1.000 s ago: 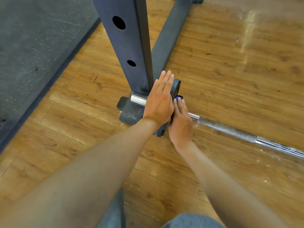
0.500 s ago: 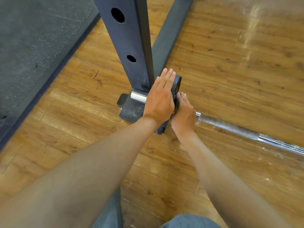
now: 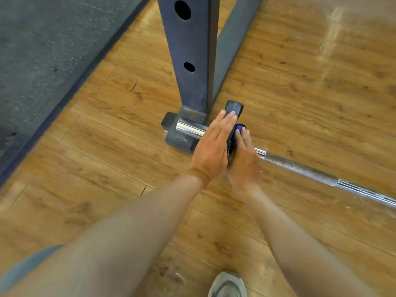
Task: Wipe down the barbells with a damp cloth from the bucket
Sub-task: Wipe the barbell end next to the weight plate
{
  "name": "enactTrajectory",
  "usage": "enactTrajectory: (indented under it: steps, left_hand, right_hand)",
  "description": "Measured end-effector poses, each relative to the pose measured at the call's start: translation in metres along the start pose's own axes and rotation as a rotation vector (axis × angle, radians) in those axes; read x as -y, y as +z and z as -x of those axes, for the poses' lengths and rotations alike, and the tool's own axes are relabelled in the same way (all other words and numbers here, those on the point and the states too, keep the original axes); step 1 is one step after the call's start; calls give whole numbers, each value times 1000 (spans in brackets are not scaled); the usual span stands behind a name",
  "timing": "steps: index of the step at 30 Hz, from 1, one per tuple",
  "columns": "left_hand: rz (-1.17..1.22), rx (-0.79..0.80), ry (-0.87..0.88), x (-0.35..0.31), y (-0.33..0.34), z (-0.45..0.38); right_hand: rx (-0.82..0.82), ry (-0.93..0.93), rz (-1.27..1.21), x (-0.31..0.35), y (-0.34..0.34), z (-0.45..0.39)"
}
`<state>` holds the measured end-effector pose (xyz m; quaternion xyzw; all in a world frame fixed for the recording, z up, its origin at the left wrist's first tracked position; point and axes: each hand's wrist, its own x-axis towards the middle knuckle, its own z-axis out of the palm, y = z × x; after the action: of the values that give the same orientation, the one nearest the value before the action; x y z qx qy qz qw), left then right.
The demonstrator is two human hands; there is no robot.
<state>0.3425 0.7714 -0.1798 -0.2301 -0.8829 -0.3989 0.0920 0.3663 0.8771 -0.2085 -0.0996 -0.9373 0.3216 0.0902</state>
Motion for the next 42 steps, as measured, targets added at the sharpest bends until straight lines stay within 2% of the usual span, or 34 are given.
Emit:
enactTrajectory:
  steps: [5, 8, 10, 14, 18, 21, 24, 28, 29, 33, 37, 39, 42]
  left_hand:
    - [25, 3, -18, -10, -7, 55]
    - [-1, 3, 62, 4, -7, 78]
    - [-45, -5, 103, 11, -6, 92]
    - [-181, 13, 42, -8, -22, 130]
    - [-189, -10, -16, -39, -40, 59]
    - [-319, 154, -70, -38, -31, 1]
    - [-406, 275, -124, -33, -18, 12]
    - [-434, 174, -107, -42, -23, 48]
    - [-442, 160, -101, -44, -24, 57]
    - [-494, 155, -90, -52, -29, 93]
    - [-480, 126, -92, -54, -31, 108]
    - [-490, 133, -85, -51, -33, 113]
    - [-481, 129, -84, -52, -37, 121]
  right_hand:
    - [81, -6, 42, 1, -5, -2]
    - [99, 14, 72, 3, -6, 8]
    - [104, -37, 70, 0, -6, 37]
    - [99, -53, 96, 0, -3, 65]
    - [170, -118, 116, 1, -10, 76]
    - [132, -145, 177, 7, -15, 94]
    - [142, -161, 109, 7, -14, 88]
    - [142, 116, -157, 8, -8, 78]
    - [144, 110, -164, 12, -8, 92]
    - [101, -120, -99, 16, -19, 143]
    - [132, -50, -15, 13, -13, 117]
    - [177, -8, -70, 20, -12, 130]
    - [225, -124, 14, 17, -21, 146]
